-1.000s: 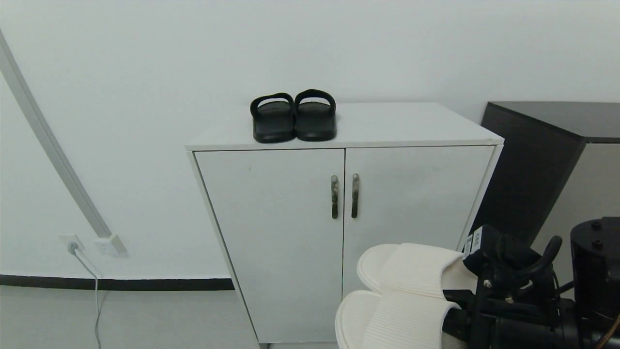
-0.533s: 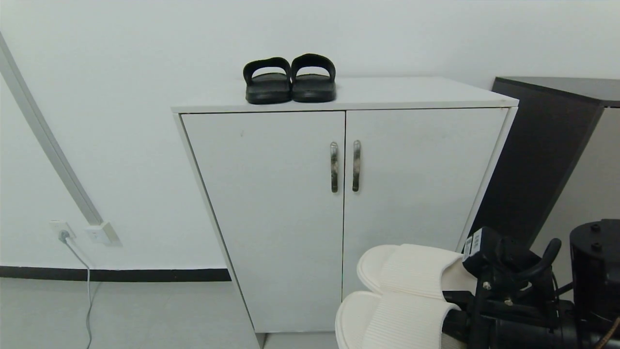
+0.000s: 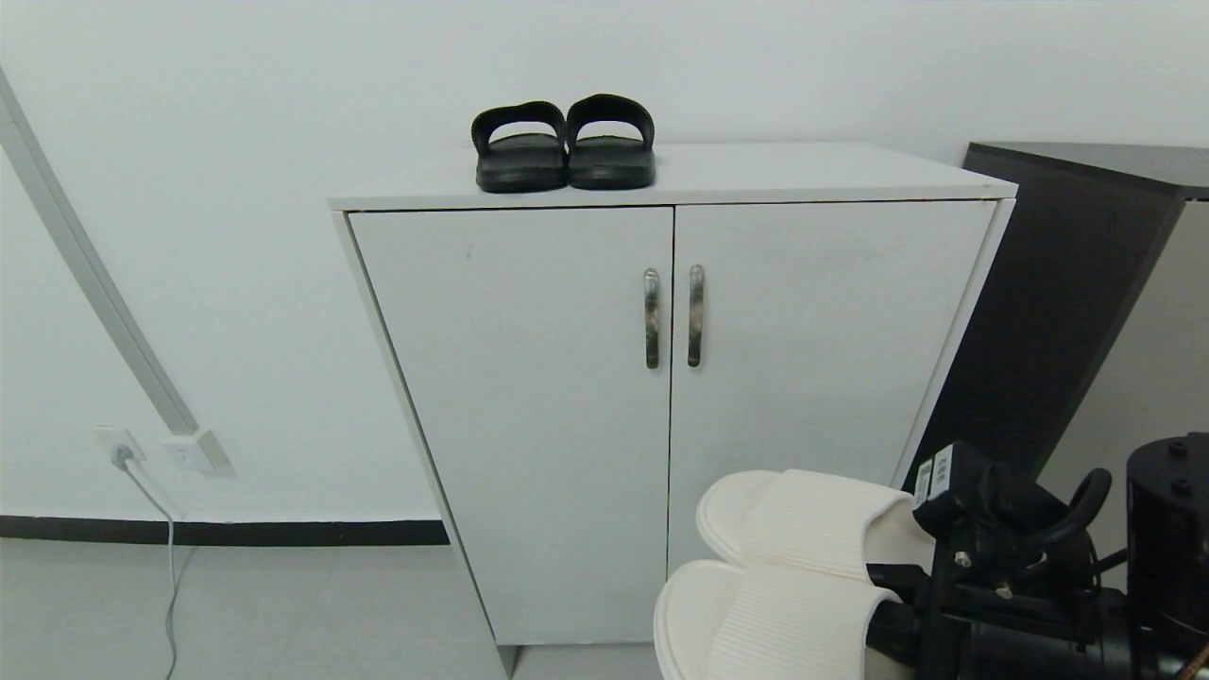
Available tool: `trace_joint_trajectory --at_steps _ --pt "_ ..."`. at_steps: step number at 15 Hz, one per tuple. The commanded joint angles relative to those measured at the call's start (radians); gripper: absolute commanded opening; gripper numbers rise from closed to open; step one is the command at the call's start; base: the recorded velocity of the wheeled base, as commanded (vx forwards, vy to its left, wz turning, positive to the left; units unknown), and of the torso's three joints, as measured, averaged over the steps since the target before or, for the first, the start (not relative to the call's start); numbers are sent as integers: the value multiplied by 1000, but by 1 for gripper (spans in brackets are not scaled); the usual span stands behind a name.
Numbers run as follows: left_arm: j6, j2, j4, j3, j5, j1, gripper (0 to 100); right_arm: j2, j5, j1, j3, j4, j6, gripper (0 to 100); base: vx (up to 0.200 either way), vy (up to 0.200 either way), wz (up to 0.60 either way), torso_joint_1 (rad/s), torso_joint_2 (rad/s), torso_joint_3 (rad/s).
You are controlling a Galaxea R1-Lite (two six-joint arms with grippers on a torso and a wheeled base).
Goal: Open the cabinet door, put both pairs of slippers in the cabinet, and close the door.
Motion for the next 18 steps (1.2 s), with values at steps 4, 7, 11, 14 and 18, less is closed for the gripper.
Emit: trace_joint_trajectory --at_steps 4,7,11,14,18 --pt "37 61 0 -89 36 11 100 -4 3 0 10 -2 -1 0 0 0 0 0 0 0" --pt "-18 317 -17 -216 -102 -5 100 -1 5 0 11 -2 -1 0 0 0 0 -17 105 108" --pt "-18 684 -233 -271 -351 -12 100 -1 3 0 14 -1 -1 0 0 0 0 -1 15 8" --pt "-26 794 -307 -342 -452 -83 100 -5 3 0 23 -4 -1 0 0 0 0 0 0 0" --pt "-32 940 -308 -460 -452 -229 100 13 5 0 25 -20 -1 0 0 0 0 0 0 0"
